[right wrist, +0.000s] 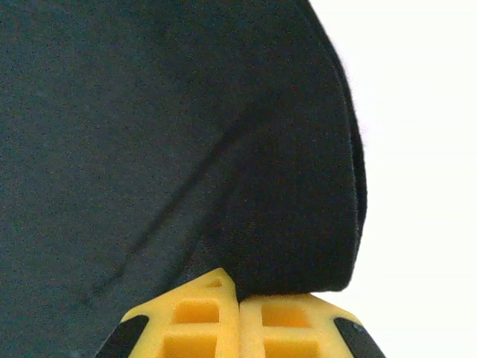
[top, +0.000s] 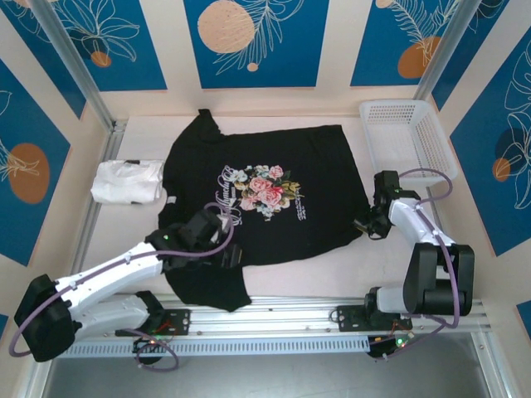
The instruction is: Fold the inside-out t-shirt
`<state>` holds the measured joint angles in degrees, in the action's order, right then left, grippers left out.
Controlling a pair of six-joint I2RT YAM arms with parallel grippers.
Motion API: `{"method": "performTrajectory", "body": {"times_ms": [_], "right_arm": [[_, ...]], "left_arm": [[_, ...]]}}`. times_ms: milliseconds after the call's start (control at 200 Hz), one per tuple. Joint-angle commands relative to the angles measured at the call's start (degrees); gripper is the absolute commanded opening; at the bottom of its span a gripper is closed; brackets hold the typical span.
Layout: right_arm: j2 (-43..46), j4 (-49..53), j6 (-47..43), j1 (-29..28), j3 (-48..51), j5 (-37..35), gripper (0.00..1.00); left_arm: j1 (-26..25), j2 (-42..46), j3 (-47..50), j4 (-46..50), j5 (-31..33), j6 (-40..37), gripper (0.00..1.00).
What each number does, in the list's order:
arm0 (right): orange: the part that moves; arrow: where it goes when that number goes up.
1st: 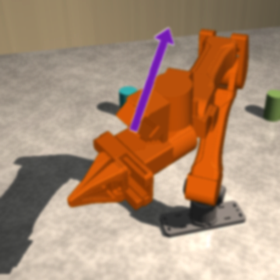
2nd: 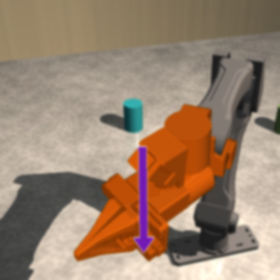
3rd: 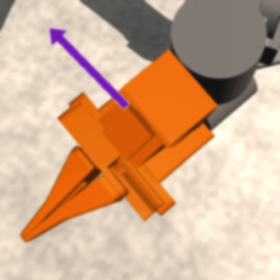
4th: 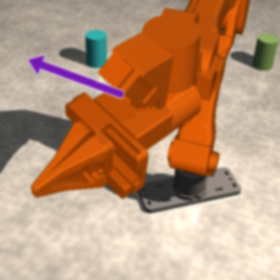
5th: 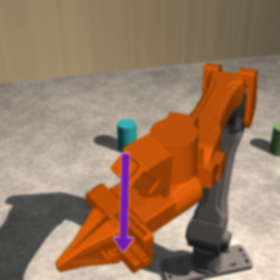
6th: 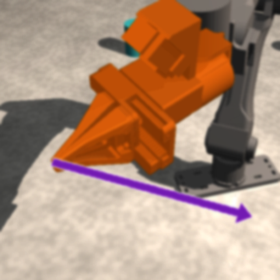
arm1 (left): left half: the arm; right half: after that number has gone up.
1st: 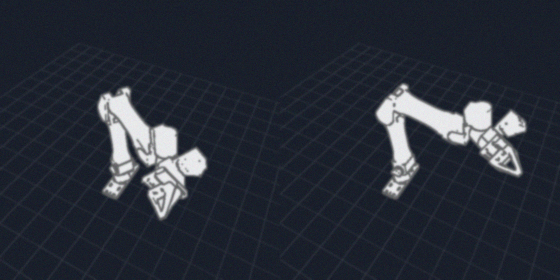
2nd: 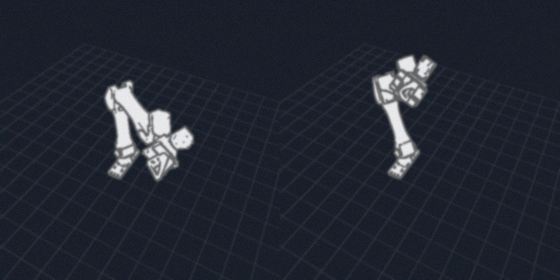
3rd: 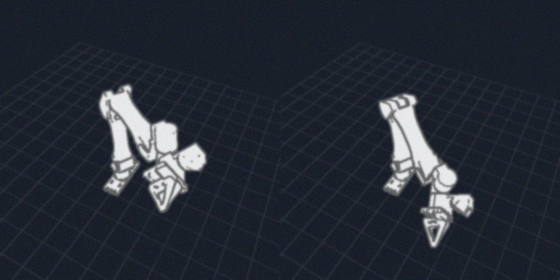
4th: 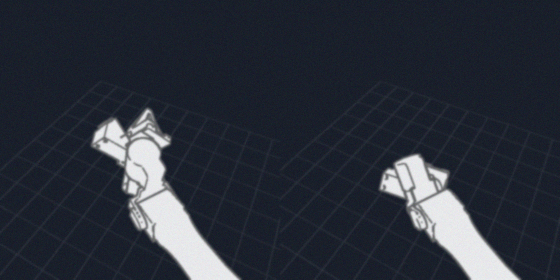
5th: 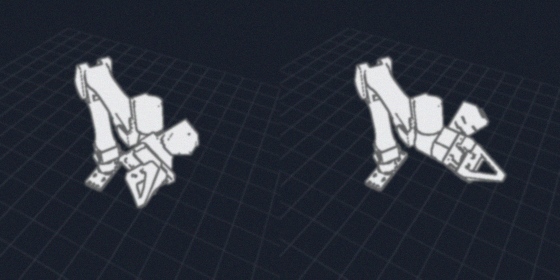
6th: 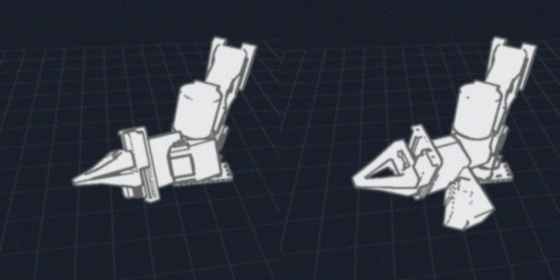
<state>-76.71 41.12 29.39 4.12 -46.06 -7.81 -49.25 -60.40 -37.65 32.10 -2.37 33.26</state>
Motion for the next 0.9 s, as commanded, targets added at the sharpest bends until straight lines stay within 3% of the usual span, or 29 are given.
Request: {"method": "performTrajectory", "body": {"times_ms": [0, 120, 240, 545, 710, 895], "right_arm": [[2.30, -0.98, -1.88, -0.16, 0.34, 2.87, 0.00], [3.14, -1.75, -2.27, -0.19, 0.45, 5.40, 0.00], [4.10, -2.83, -2.38, 0.01, 0.95, 7.22, 0.00], [5.38, -3.41, -2.51, 0.27, 1.51, 8.95, 0.00], [5.43, -3.33, -2.49, 0.36, 1.54, 9.10, 0.00], [5.78, -2.89, -2.58, 0.36, 1.44, 8.78, 0.00]], "left_arm": [[-7.25, 0.33, 0.57, 5.52, 1.42, 2.58, 0.65], [-14.96, -2.52, -0.77, 1.77, 2.75, 1.58, 0.65], [-15.16, -7.63, -2.42, 5.05, 7.48, 2.75, 0.68], [0.58, -6.83, 2.98, -7.91, 4.58, 3.22, 0.70], [8.56, -12.78, 3.99, -13.97, 3.61, 0.35, 0.71], [12.84, -22.82, 0.21, -22.40, 3.21, -2.35, 0.71]]}}
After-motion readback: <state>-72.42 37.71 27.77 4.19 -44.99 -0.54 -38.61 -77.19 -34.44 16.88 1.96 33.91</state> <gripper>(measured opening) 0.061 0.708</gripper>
